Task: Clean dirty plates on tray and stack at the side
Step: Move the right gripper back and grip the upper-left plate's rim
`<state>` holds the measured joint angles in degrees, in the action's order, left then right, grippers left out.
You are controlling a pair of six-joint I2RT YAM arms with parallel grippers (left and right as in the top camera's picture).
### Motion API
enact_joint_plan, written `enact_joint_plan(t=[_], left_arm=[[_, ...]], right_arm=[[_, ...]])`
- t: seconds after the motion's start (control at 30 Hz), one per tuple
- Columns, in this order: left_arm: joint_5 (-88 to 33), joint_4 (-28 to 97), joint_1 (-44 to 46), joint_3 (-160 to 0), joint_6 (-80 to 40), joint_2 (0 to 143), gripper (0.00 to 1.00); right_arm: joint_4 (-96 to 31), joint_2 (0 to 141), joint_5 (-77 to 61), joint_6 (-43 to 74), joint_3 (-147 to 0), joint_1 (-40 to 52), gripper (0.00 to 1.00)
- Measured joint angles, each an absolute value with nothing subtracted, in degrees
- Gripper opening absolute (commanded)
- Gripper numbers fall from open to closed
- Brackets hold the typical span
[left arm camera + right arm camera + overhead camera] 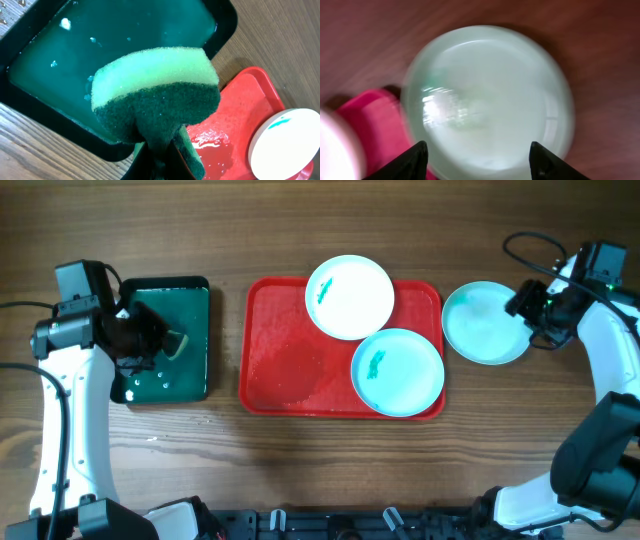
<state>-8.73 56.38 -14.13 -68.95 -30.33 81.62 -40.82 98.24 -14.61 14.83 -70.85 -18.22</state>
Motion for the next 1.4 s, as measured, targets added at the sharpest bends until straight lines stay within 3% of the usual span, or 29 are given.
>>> enact_joint_plan(t=[0.23,0.3,0.47,0.67,0.77,1.03,1.4], left_arm=[[-8.9,55.2,-12.3,-68.9,-30.0,81.6,0.04],[-8.9,55.1,-11.6,-68.9,-29.5,81.6,0.04],[-8.9,55.0,-8.5,-68.9,-28.4,81.6,0.04],[-8.9,55.0,-7.1,-68.9,-27.1,81.6,0.04],[-8.9,55.0,-7.1,-68.9,-27.0,81.6,0.04],[-8.9,54.9,-7.1,-68.9,-26.8,81.6,0.04],[-10.4,54.8,-7.1,-68.9,-26.3,81.6,0.04]], right_arm=[[-34.4,98.2,-26.2,11.5,-70.8,-6.0,0.72],[-32.2,98.2,-24.1,11.4,-70.8,-0.8,0.76],[-26.4,100.5,-11.8,14.2,-70.8,13.8,0.75],[-24.3,108.5,-4.2,22.5,-70.8,17.1,0.71],[-23.9,111.4,-2.8,24.5,-70.8,17.0,0.57],[-21.7,114.0,-5.7,26.7,-70.8,17.1,0.06],[-21.8,114.0,-10.7,27.4,-70.8,24.4,0.04]])
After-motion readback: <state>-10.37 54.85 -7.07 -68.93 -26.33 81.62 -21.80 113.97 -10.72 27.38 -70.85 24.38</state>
